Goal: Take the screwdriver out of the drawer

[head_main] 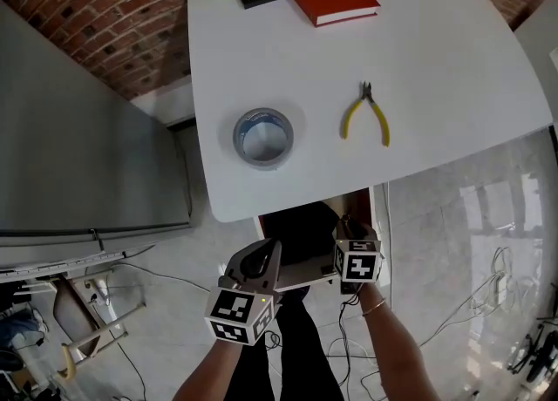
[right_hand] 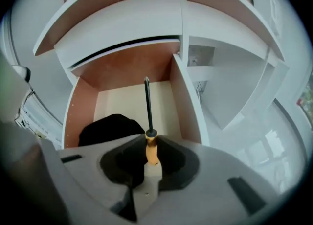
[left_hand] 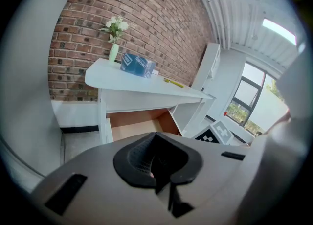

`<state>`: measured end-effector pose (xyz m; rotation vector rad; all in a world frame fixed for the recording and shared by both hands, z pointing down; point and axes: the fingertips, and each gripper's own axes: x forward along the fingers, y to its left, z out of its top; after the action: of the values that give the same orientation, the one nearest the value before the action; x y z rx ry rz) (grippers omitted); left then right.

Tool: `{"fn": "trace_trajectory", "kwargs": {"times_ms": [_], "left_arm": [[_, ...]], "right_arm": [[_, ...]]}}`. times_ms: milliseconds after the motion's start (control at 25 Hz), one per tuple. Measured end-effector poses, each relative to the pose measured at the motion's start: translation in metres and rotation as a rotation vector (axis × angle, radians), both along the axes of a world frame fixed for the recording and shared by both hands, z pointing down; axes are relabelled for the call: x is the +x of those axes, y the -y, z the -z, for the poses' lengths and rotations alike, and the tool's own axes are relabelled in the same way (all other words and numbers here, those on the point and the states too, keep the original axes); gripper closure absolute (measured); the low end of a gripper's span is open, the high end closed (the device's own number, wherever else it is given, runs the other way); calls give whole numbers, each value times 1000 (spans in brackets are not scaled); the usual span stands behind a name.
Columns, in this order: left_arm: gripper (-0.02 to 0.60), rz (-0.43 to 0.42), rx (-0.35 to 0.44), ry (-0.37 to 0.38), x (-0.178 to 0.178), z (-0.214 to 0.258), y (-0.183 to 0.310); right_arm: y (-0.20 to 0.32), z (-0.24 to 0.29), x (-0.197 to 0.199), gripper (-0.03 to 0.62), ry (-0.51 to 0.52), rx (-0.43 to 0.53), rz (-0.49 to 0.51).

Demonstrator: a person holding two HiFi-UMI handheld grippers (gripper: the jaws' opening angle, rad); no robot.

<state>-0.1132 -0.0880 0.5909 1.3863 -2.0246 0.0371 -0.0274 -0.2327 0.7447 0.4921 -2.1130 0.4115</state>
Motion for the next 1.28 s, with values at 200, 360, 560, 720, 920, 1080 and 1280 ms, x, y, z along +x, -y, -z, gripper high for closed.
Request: {"fn": "trace_trajectory", "kwargs": {"times_ms": [200, 360, 560, 720, 920, 1080, 1280], "left_arm": [[589, -28, 7, 15, 5, 14, -2], [589, -58, 9, 29, 12, 27, -3], [589, -101, 33, 61, 17, 53, 2], [589, -131, 59, 88, 16, 78, 15], [589, -157, 83, 111, 18, 103, 25], [589, -189, 100, 128, 22, 122, 33], [589, -230, 110, 142, 31, 140, 35]], "right_arm": [[-3, 41, 0, 520, 88, 42, -22], [-8, 84, 0, 519, 163, 81, -33], [-13, 145, 11, 519, 265, 122, -77], [-13, 193, 23, 519, 323, 156, -110], [-17, 246, 40, 520, 384, 198, -130], [-18, 283, 47, 519, 434, 237, -147], [-30, 320, 55, 519, 475, 274, -149]]}}
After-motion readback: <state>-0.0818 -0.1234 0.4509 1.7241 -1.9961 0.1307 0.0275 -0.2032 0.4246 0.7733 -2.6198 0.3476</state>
